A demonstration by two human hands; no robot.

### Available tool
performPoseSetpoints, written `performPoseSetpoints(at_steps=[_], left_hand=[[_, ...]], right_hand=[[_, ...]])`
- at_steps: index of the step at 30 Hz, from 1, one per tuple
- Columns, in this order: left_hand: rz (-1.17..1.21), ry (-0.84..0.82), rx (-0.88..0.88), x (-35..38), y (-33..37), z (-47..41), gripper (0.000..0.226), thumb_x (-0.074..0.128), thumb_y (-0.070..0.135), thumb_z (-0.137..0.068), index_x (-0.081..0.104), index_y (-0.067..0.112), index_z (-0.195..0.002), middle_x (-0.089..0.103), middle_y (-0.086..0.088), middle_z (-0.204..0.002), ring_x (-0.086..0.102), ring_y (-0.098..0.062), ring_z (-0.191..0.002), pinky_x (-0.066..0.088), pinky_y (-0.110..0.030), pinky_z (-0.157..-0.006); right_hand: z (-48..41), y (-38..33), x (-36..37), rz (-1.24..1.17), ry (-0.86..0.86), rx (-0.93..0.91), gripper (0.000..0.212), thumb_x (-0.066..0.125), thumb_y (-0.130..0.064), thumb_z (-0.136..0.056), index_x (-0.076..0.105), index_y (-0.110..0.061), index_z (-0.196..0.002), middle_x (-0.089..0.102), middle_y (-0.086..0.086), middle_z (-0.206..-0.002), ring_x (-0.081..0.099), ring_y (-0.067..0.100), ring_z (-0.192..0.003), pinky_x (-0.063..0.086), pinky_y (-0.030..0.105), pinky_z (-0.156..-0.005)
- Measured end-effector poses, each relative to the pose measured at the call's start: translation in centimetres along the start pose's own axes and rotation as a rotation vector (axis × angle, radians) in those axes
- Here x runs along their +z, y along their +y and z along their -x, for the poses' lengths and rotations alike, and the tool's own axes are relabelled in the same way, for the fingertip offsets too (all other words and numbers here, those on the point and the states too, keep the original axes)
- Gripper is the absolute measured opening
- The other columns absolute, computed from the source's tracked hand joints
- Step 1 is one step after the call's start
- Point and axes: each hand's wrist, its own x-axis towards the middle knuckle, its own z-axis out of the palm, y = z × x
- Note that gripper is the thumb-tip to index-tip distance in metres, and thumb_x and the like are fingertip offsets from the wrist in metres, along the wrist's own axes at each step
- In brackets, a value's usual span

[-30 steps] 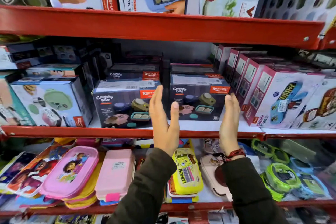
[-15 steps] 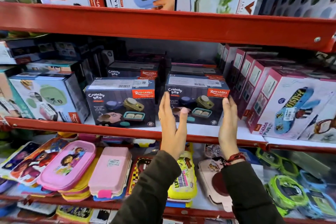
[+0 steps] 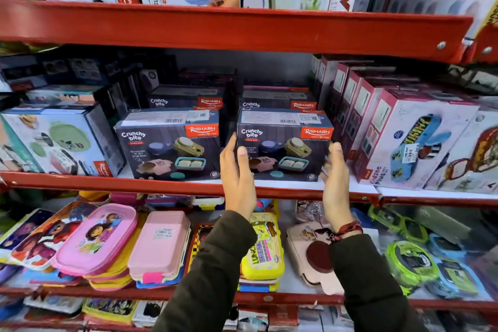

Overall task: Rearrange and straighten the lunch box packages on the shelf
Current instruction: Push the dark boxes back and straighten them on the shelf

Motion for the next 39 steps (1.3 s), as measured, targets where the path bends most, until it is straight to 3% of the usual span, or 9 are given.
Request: performPoseSetpoints(at_steps=[7,11,17,22,28,31,34,37,39], left_hand=[[0.075,0.052,0.049,-1.4,-0.3,1.6,0.052,0.04,0.058,-0.102,0.059,0.032,-0.142,0.064,-0.001,-0.146,0.057,-0.016,-0.141,0.045,-0.051,-0.12],[0.086,0.046,0.035,-1.8,-0.1,2.1,0.062,0.042,0.075,-0.095,0.061,0.035,-0.139,0.066,-0.003,-0.145,0.06,-0.02,-0.139,0.047,-0.054,-0.117],[0.073,-0.019,0.049,-2.2,1.0,2.5,0.063,0.039,0.059,-0.1,0.056,0.022,-0.148,0.06,0.0,-0.152,0.054,-0.014,-0.144,0.044,-0.045,-0.122],[0.066,0.007,0.09,-3.8,1.3,2.8,0.046,0.038,0.035,-0.107,0.049,0.023,-0.151,0.053,0.002,-0.158,0.05,-0.003,-0.141,0.039,-0.011,-0.115],[0.131,0.102,0.21,-8.5,1.4,1.7,0.048,0.035,0.036,-0.106,0.055,0.017,-0.146,0.06,-0.004,-0.151,0.057,-0.017,-0.141,0.045,-0.029,-0.118],[0.125,0.208,0.247,-11.2,1.4,0.8,0.047,0.034,0.032,-0.108,0.05,0.017,-0.15,0.055,0.003,-0.153,0.049,-0.015,-0.147,0.04,-0.028,-0.12],[0.122,0.279,0.199,-14.2,1.3,-0.8,0.049,0.033,0.035,-0.109,0.036,0.025,-0.157,0.038,0.006,-0.165,0.034,-0.007,-0.154,0.029,-0.008,-0.116],[0.089,0.252,0.072,-16.8,1.0,-2.9,0.051,0.03,0.033,-0.114,0.026,0.023,-0.164,0.023,0.004,-0.174,0.022,-0.004,-0.158,0.02,0.004,-0.11],[0.065,0.201,0.015,-18.0,0.5,-4.3,0.053,0.028,0.037,-0.114,0.024,0.022,-0.164,0.021,0.003,-0.175,0.021,-0.002,-0.155,0.019,-0.005,-0.116]], right_hand=[[1.5,0.2,-1.8,0.014,0.018,-0.01,0.052,0.039,-0.056,-0.103,0.054,-0.028,-0.144,0.058,-0.004,-0.14,0.057,0.009,-0.126,0.045,0.028,-0.104],[2.3,0.1,-2.2,0.056,0.024,-0.052,0.073,0.044,-0.074,-0.084,0.058,-0.033,-0.143,0.059,-0.005,-0.148,0.052,0.014,-0.14,0.04,0.045,-0.12],[2.7,-0.5,-2.4,0.055,0.014,-0.049,0.069,0.044,-0.071,-0.087,0.054,-0.036,-0.144,0.054,-0.005,-0.152,0.047,0.015,-0.145,0.035,0.047,-0.124],[4.4,-1.1,-1.3,0.022,0.233,-0.327,0.059,0.042,-0.052,-0.098,0.049,-0.024,-0.15,0.048,0.0,-0.158,0.045,0.009,-0.144,0.037,0.026,-0.119],[9.1,-0.5,4.6,-0.019,0.002,-0.572,0.048,0.038,-0.04,-0.102,0.058,-0.015,-0.138,0.062,0.003,-0.138,0.063,0.021,-0.126,0.056,0.05,-0.101],[11.5,1.1,9.5,0.036,-0.264,-0.393,0.071,0.037,-0.07,-0.096,0.048,-0.025,-0.15,0.051,-0.004,-0.157,0.048,0.011,-0.146,0.04,0.048,-0.121],[12.4,2.2,13.6,0.072,-0.407,-0.144,0.096,0.029,-0.093,-0.079,0.024,-0.039,-0.158,0.023,-0.014,-0.172,0.019,0.001,-0.158,0.015,0.043,-0.133],[12.4,2.5,16.4,0.144,-0.396,-0.076,0.078,0.022,-0.068,-0.096,0.008,-0.031,-0.163,0.005,-0.012,-0.174,0.003,0.003,-0.16,0.002,0.041,-0.134],[11.8,2.5,17.5,0.155,-0.345,-0.059,0.07,0.022,-0.058,-0.103,0.004,-0.028,-0.164,0.001,-0.009,-0.175,-0.002,0.006,-0.161,-0.002,0.041,-0.133]])
